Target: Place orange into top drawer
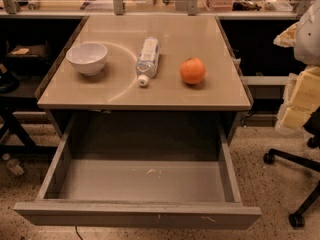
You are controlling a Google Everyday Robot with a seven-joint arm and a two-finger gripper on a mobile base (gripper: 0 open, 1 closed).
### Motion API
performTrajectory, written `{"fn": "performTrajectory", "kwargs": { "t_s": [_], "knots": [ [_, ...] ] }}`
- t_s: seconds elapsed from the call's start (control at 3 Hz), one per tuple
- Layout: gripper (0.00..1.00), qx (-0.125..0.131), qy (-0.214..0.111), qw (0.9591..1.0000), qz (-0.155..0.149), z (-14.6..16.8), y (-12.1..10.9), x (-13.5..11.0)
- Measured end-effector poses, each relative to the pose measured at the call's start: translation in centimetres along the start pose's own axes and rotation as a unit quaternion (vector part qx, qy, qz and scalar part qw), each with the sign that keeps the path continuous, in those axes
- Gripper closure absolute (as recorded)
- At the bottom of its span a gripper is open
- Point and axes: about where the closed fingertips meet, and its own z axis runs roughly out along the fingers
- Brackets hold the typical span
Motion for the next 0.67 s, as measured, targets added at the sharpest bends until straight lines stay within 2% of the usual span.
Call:
{"fn": "performTrajectory", "kwargs": {
  "t_s": [0.33, 0.67],
  "knots": [
    [0.00, 0.004, -0.004, 1.0000, -0.003, 0.1, -0.9, -0.9],
    [0.00, 0.005, -0.004, 0.9999, -0.012, 0.9, -2.9, -3.1]
  ]
}}
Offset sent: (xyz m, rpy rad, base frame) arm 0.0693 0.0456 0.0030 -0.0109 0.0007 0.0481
